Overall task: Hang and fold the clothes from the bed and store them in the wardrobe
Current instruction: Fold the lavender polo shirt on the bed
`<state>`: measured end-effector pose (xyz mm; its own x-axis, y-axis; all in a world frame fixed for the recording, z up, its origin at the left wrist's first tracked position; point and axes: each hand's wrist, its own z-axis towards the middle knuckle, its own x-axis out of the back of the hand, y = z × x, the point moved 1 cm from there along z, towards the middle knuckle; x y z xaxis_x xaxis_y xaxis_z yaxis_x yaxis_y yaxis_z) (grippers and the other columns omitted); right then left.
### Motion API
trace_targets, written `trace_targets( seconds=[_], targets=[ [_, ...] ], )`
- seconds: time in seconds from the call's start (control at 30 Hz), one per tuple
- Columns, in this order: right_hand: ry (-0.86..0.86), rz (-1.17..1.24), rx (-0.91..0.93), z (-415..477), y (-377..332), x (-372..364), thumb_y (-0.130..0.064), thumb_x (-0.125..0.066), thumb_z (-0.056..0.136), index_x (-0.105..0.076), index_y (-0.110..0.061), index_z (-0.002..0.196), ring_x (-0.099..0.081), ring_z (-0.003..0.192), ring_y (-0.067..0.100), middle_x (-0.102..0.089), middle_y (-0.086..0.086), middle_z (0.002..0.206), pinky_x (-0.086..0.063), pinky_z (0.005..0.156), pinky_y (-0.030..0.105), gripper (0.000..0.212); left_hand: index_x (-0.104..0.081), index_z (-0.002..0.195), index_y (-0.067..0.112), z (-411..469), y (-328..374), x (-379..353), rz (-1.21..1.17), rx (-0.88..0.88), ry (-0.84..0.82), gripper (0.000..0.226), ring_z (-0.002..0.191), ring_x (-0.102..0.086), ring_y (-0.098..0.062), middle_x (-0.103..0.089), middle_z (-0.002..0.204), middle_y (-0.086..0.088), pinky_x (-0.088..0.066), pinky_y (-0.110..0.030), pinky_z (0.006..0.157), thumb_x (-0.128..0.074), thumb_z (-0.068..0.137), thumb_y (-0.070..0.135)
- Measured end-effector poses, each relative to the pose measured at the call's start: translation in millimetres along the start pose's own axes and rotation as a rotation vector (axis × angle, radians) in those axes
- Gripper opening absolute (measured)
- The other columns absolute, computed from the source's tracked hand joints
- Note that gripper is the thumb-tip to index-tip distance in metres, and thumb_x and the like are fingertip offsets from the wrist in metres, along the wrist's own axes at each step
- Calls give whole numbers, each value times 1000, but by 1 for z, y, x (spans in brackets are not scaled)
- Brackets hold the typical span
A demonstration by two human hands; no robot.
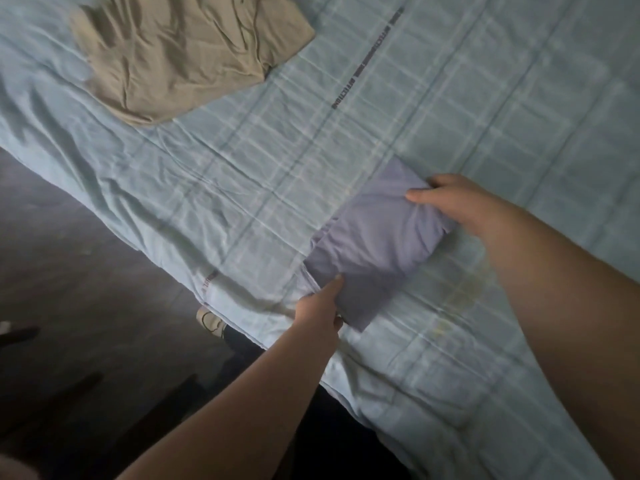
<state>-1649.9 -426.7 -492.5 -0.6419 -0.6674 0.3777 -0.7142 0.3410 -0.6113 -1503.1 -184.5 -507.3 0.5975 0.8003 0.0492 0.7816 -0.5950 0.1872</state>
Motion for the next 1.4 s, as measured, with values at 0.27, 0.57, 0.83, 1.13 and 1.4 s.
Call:
trace_targets(
  seconds=[0.27,0.57,0.83,1.13,1.4],
  targets=[
    [-80,707,-33,-112,-61,-1,-19,-58,91,-66,-4,116,-72,91,21,-75,9,102,-57,79,33,31,-66,124,10,-74,112,64,180,-237,-360,39,106,-69,-24,-74,115,-3,-52,-45,95,-71,87,21],
    [-176,1028,145,-230,-333,-111,-21,-57,85,-72,-11,115,-72,99,24,-72,10,117,-60,73,37,35,-58,135,7,-223,335,235,91,-682,-647,44,116,-66,-29,-67,130,-14,-56,-41,96,-60,92,15],
    [-442,899,409,-267,-574,-270,-28,-58,86,-76,-13,108,-71,102,22,-71,8,119,-60,71,35,32,-62,129,11,-351,460,472,-102,-1078,-368,39,111,-68,-28,-69,126,-14,-56,-43,95,-53,97,32],
    [-456,516,730,-270,-743,-439,-34,-53,97,-67,-22,113,-65,114,19,-73,-2,115,-53,97,38,25,-67,121,30,-383,509,647,-490,-1126,18,25,113,-68,-25,-73,118,1,-47,-53,105,-51,103,34],
    [-457,447,820,-204,-868,-577,-79,-76,48,-70,-34,113,-63,116,15,-71,-5,120,-43,109,49,80,-72,100,37,-345,627,742,-596,-1161,343,26,96,-71,-4,-75,102,17,-55,-36,85,-49,100,50]
  ],
)
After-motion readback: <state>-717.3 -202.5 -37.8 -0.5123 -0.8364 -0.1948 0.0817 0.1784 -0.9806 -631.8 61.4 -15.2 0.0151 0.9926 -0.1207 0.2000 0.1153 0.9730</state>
